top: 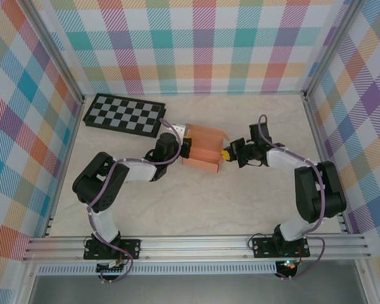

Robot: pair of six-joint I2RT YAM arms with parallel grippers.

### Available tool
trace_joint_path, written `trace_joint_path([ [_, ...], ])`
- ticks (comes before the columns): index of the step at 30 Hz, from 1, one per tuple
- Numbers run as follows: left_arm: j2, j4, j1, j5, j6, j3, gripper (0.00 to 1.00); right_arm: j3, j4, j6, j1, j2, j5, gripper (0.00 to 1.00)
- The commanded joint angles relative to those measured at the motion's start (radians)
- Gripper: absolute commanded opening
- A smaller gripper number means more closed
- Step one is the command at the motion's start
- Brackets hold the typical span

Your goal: Fold the paper box

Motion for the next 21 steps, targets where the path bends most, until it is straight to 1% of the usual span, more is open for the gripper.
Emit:
trace_joint_path([
  [1, 0.006, 0.014, -0.018, 0.003, 0.018, -0.024, 0.02, 0.01, 0.026, -0.012, 0.01, 0.034, -0.011, 0.0],
  [4, 0.014, 0.058, -0.018, 0.001, 0.035, -0.047, 0.03, 0.0, 0.019, -0.021, 0.01, 0.037, -0.007, 0.0],
  [9, 0.019, 0.159, -0.018, 0.001, 0.046, -0.108, 0.06, -0.014, -0.035, -0.083, 0.009, 0.02, 0.019, 0.0],
  [15, 0.015, 0.244, -0.019, 0.014, 0.056, -0.154, 0.07, -0.076, 0.047, -0.052, 0.01, 0.032, -0.023, 0.0],
  [19, 0.022, 0.401, -0.046, -0.008, 0.066, -0.231, 0.08, -0.073, 0.041, -0.058, 0.007, 0.023, -0.03, 0.0],
  [21, 0.029, 0.435, -0.082, -0.062, 0.071, -0.249, 0.08, -0.062, 0.022, -0.073, 0.0, 0.02, -0.04, 0.0],
])
